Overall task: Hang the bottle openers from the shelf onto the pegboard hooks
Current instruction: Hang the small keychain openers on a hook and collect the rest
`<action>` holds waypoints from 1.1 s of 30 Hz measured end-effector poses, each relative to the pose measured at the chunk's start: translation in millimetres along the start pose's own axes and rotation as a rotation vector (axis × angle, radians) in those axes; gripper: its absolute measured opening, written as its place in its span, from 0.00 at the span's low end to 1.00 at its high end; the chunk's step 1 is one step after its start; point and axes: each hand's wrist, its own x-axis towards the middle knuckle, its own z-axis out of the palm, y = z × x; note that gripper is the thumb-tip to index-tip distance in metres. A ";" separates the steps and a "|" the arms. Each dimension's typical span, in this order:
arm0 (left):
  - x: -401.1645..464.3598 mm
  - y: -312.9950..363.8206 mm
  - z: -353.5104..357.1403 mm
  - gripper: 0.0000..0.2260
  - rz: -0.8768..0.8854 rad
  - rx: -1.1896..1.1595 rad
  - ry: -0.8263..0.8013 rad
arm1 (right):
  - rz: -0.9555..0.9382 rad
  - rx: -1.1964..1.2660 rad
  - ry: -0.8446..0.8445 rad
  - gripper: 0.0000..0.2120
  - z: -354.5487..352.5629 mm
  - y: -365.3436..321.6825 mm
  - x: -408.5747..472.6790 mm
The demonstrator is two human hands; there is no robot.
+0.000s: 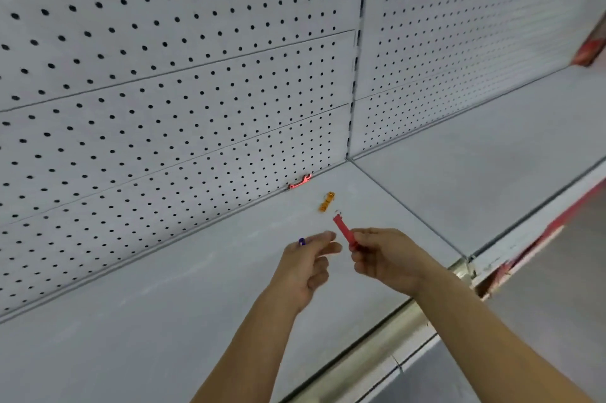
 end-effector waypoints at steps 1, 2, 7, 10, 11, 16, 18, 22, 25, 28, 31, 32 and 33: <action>0.6 -3.1 9.9 0.11 -0.012 -0.007 -0.045 | -0.003 0.016 0.005 0.07 -6.7 1.2 -6.2; 0.1 -6.0 19.2 0.13 -0.025 -0.018 -0.080 | -0.004 0.020 0.011 0.08 -14.5 2.2 -12.8; 1.1 -20.9 61.7 0.13 -0.040 0.012 -0.148 | -0.013 0.049 0.051 0.10 -55.7 4.1 -42.6; 0.3 -28.0 92.1 0.12 -0.022 0.029 -0.178 | -0.048 0.089 0.075 0.11 -83.1 1.7 -62.0; -0.6 -31.0 104.4 0.12 -0.010 0.047 -0.187 | -0.062 0.094 0.084 0.11 -94.2 0.2 -69.2; -15.8 -55.1 189.3 0.05 0.080 0.145 -0.237 | -0.171 -0.054 0.225 0.09 -167.6 -6.0 -114.2; -29.3 -68.4 231.9 0.05 0.103 0.153 -0.267 | -0.243 -0.161 0.324 0.09 -202.6 -10.1 -136.7; -45.4 -105.0 312.7 0.05 0.216 0.313 -0.345 | -0.383 -0.280 0.484 0.09 -272.8 -26.0 -184.8; -51.5 -131.5 366.9 0.06 0.278 0.411 -0.364 | -0.478 -0.321 0.552 0.09 -323.4 -37.9 -213.5; -63.9 -150.1 417.9 0.07 0.326 0.479 -0.397 | -0.553 -0.311 0.585 0.07 -368.6 -49.8 -236.0; -69.6 -166.0 459.1 0.07 0.362 0.519 -0.416 | -0.606 -0.265 0.609 0.05 -405.5 -61.1 -252.0; -69.0 -169.1 471.2 0.07 0.372 0.526 -0.423 | -0.615 -0.251 0.614 0.05 -416.5 -64.8 -255.1; -67.1 -171.2 483.5 0.07 0.386 0.535 -0.430 | -0.615 -0.249 0.624 0.05 -427.1 -68.8 -256.8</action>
